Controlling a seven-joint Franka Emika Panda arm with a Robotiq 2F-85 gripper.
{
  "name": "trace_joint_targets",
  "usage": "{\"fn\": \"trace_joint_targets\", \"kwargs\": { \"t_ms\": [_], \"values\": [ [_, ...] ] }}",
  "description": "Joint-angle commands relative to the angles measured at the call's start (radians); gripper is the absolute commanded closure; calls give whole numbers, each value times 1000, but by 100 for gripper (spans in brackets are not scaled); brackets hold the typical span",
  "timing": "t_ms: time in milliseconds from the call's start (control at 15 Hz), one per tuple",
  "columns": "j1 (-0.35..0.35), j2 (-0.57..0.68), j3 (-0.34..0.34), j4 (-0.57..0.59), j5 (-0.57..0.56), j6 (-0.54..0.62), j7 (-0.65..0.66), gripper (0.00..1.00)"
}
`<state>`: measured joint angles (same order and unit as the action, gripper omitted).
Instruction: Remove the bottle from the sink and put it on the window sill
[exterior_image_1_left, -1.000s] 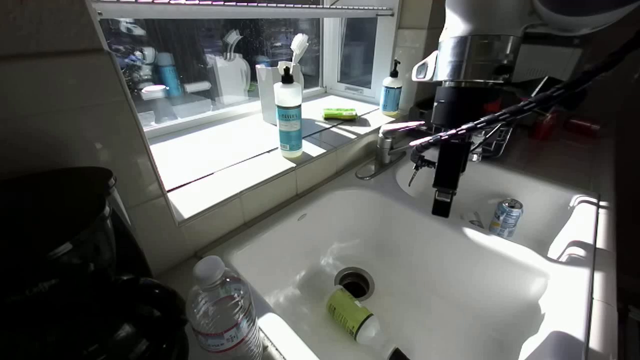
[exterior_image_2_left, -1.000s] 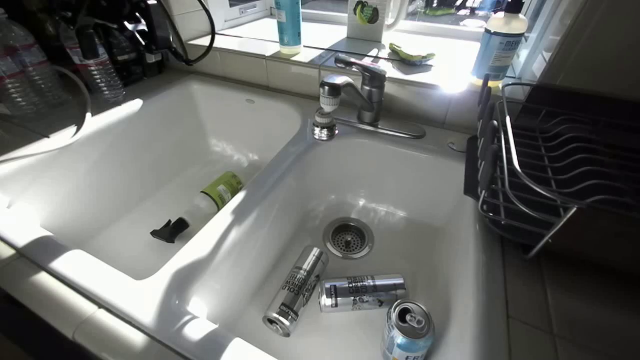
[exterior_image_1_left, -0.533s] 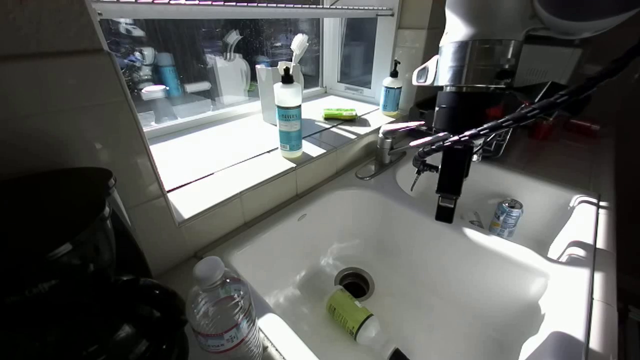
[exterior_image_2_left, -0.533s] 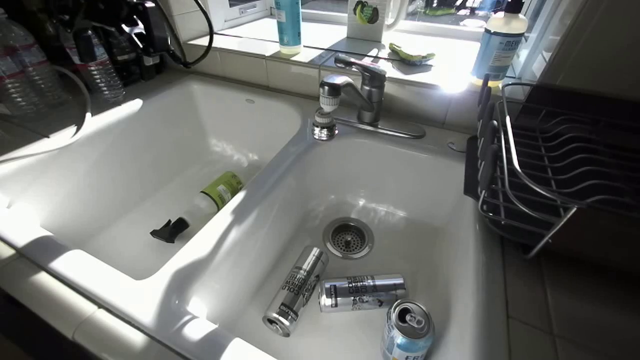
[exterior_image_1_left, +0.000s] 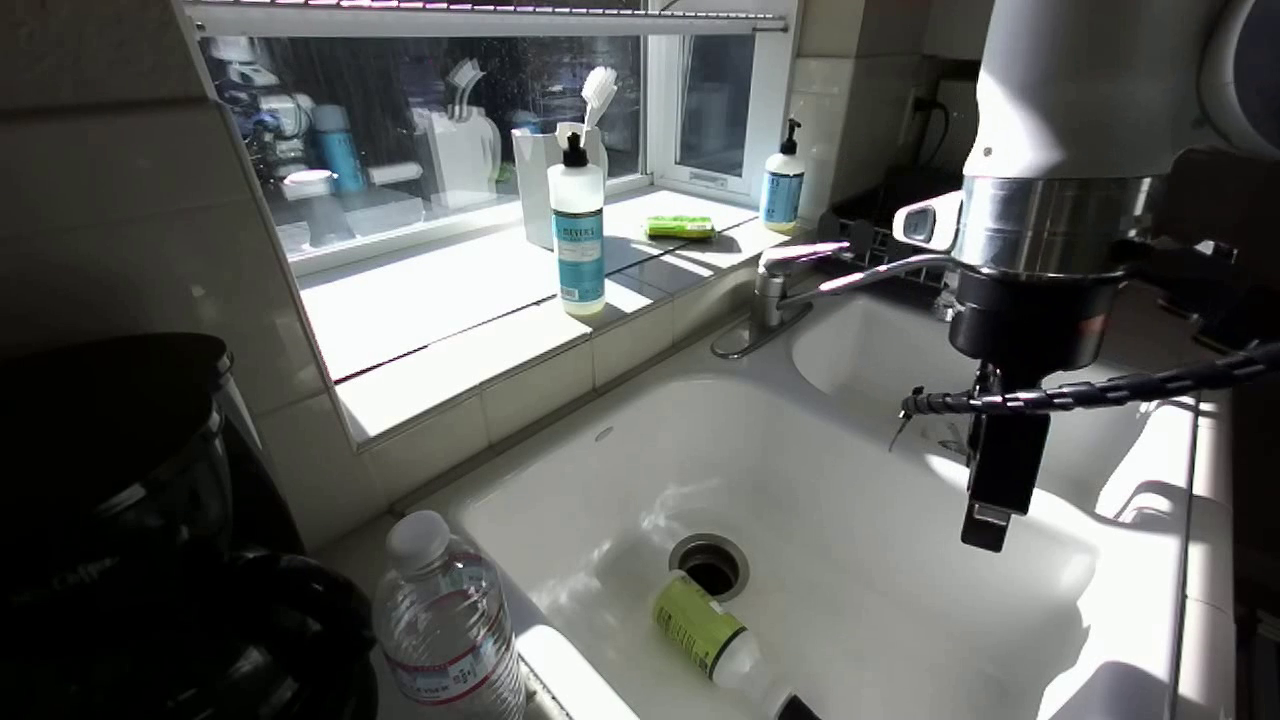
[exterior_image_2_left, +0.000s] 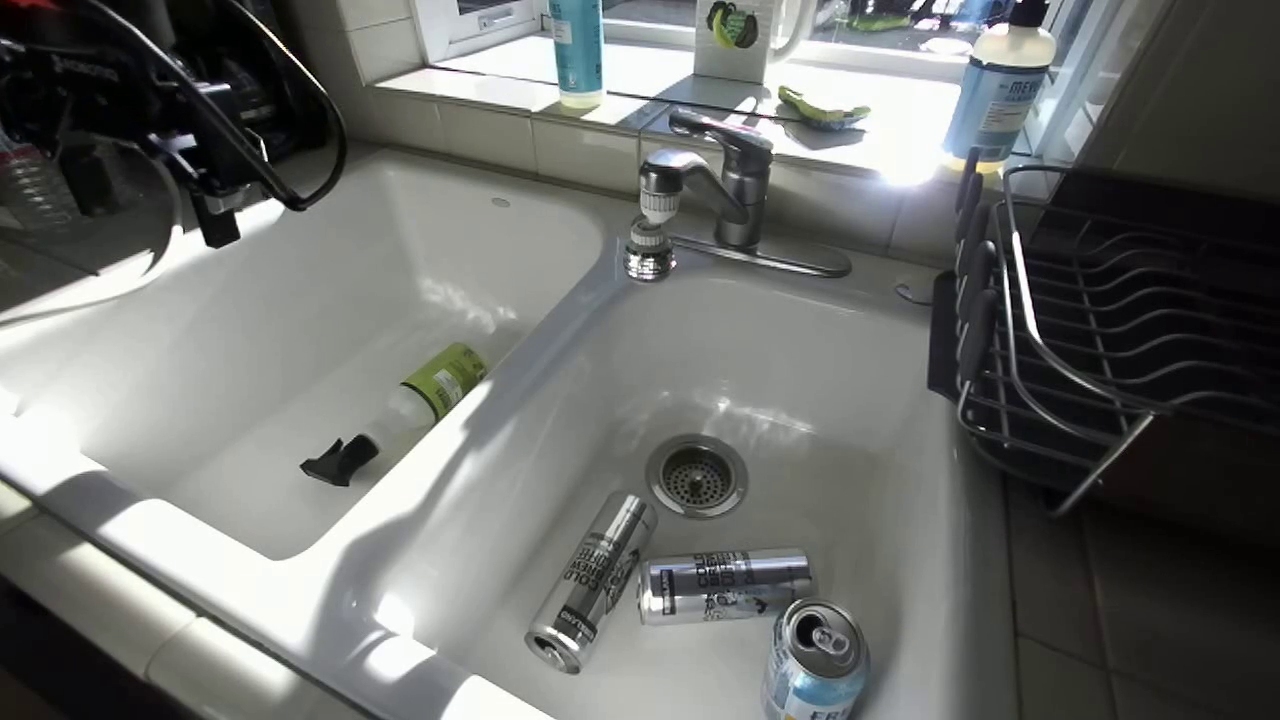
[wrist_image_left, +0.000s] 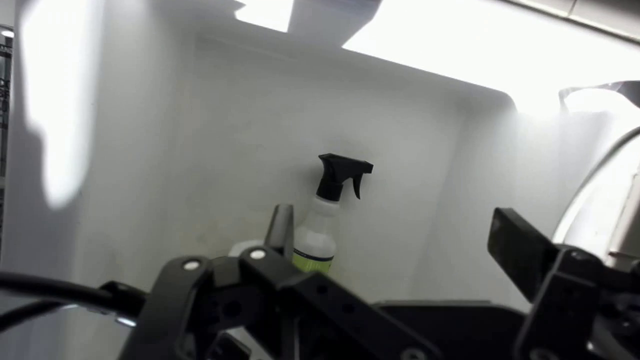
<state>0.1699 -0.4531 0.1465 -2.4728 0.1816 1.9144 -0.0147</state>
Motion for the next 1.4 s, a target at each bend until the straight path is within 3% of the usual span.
{"fn": "trace_joint_targets", "kwargs": {
  "t_ms": [0,67,133,333,867,1200,1267,1333],
  "values": [
    [4,-135,20,-165,-8,128,44,0],
    [6,-157,24,-206,-4,149,59,0],
    [8,-76,4,-105,-4,92,25,0],
    [10,-122,9,-174,-5,125,39,0],
    [10,-133,9,-179,-5,125,42,0],
    [24,-92,137,-357,62,416,346,0],
    [12,1,177,-281,50,469,430,0],
    [8,27,215,-307,36,553,499,0]
  ]
}}
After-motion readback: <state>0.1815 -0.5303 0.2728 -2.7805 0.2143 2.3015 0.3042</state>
